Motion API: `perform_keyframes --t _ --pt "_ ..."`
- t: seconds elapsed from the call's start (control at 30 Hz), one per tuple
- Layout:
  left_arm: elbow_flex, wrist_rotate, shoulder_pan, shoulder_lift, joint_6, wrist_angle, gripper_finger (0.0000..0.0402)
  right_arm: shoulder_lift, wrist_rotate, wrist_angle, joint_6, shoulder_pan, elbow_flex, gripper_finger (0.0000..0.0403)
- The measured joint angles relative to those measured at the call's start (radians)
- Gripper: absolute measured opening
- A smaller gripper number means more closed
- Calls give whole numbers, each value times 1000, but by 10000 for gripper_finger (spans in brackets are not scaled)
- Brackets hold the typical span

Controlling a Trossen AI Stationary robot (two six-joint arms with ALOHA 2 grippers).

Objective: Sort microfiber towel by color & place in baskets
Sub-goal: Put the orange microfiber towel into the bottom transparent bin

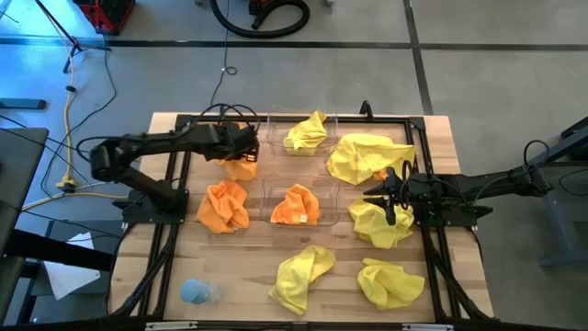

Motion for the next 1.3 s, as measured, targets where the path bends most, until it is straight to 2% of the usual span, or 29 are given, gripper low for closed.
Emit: perform_keyframes --t 0.2,0.43,0.7,0.93,1.13,1.3 --pt "190 -100 -189 -31 -59 -73 1 0 0 -1 0 0 0 94" --pt "411 -206 -397 38 -108 -118 0 0 0 -6 0 0 0 94" --pt "611 -203 -555 197 -146 -121 0 0 0 -8 -1 0 0 94" --pt "757 -87 -594 404 -128 -121 0 0 0 -9 6 0 0 94" --pt "851 2 -553 563 -42 -121 0 0 0 -11 8 0 0 94" --pt "899 17 -504 663 1 -119 0 0 0 -9 8 0 0 94"
